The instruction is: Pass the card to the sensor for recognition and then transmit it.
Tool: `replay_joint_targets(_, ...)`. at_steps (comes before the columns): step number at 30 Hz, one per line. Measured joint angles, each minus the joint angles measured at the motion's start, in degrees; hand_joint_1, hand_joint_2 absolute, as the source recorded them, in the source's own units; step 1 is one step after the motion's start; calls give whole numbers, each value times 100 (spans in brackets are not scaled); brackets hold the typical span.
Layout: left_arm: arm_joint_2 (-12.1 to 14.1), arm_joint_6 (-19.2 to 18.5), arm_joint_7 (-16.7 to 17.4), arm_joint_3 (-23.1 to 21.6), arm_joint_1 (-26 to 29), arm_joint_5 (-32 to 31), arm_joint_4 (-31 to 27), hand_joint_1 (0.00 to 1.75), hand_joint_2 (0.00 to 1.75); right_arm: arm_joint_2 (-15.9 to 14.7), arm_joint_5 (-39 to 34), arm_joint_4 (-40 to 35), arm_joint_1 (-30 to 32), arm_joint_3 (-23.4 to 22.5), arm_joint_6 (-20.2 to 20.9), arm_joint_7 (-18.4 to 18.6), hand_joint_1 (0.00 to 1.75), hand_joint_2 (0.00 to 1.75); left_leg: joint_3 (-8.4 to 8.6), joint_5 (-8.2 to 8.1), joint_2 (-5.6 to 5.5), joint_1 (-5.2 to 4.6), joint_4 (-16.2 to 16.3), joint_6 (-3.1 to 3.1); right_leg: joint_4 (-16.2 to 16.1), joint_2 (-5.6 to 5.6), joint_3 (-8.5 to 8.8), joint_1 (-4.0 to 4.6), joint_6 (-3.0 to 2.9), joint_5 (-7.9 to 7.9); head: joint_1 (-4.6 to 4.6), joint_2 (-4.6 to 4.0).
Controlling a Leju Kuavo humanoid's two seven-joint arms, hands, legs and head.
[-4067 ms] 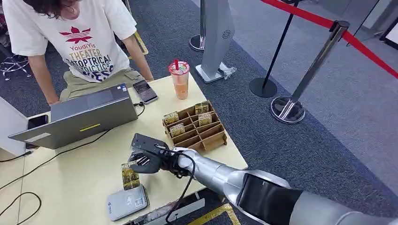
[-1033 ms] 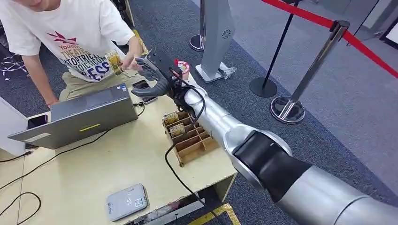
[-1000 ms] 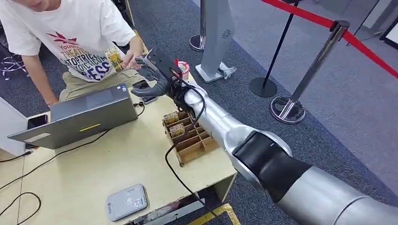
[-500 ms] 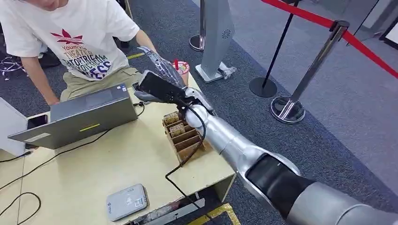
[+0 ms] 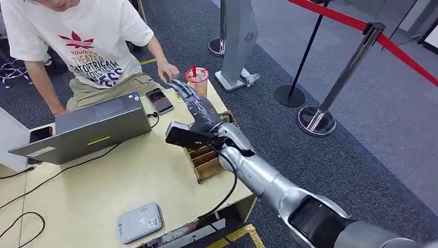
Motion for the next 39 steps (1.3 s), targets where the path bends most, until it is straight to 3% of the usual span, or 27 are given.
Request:
replay_joint_targets(4,2,9,0,48,3,26,0,0,0,-28,99,-18,221,0,-24,37,14,175,-1,0,0,0,0,0,0,0,0,0,0,0,2,0)
replay_joint_targets(10,2,20,0,94,15,24,0,0,0,-33,295,-20,464,-94,-116,85,16,175,-1,0,0,0,0,0,0,0,0,0,0,0,0,0)
replay_joint_targets(13,2,28,0,101,18,16,0,0,0,-33,302,-24,534,-133,-118,85,38,175,-1,0,1,0,0,0,0,0,-1,0,0,0,0,0)
replay_joint_targets(16,2,44,2,103,21,13,0,0,0,-33,344,-26,626,-169,-111,83,91,175,-1,0,0,0,0,0,0,0,0,0,0,0,0,0)
replay_joint_targets(17,2,48,4,105,23,13,0,0,0,-33,379,-26,655,-173,-111,81,86,175,-2,0,0,0,0,0,0,0,-1,0,0,0,0,0)
replay_joint_targets(18,2,52,7,105,25,9,0,0,0,-33,413,-28,684,-175,-114,79,101,175,-2,0,0,0,0,0,0,0,-1,0,0,0,0,0)
replay_joint_targets(21,2,61,7,105,27,9,0,0,0,-33,413,-37,751,-186,-118,86,103,175,-2,0,1,0,0,0,0,0,-1,0,0,0,0,0)
replay_joint_targets(22,2,63,7,105,28,9,0,0,0,-33,424,-55,766,-192,-118,88,133,175,-2,0,1,0,0,0,0,0,-1,0,0,0,0,0)
replay_joint_targets(27,2,72,7,105,30,9,0,0,0,-33,488,-74,793,-232,-116,92,126,175,-2,0,1,0,0,0,0,0,-1,0,0,0,0,0)
replay_joint_targets(30,2,72,7,105,30,7,0,0,0,-33,488,-74,795,-232,-111,94,96,175,-2,0,1,0,0,0,0,0,-1,0,0,0,0,0)
replay_joint_targets(33,2,68,4,107,29,-9,0,0,0,-33,475,-72,798,-234,-111,118,86,175,-1,0,1,0,0,0,0,0,-1,0,0,0,0,0)
replay_joint_targets(37,7,59,4,105,28,-20,0,0,0,-35,479,-72,823,-238,-111,155,86,175,-2,0,1,0,0,0,0,0,-1,0,0,0,0,0)
replay_joint_targets(39,9,50,4,105,28,-17,0,0,0,-35,492,-72,834,-238,-109,188,98,175,-2,0,1,0,0,0,0,0,-1,0,0,0,0,0)
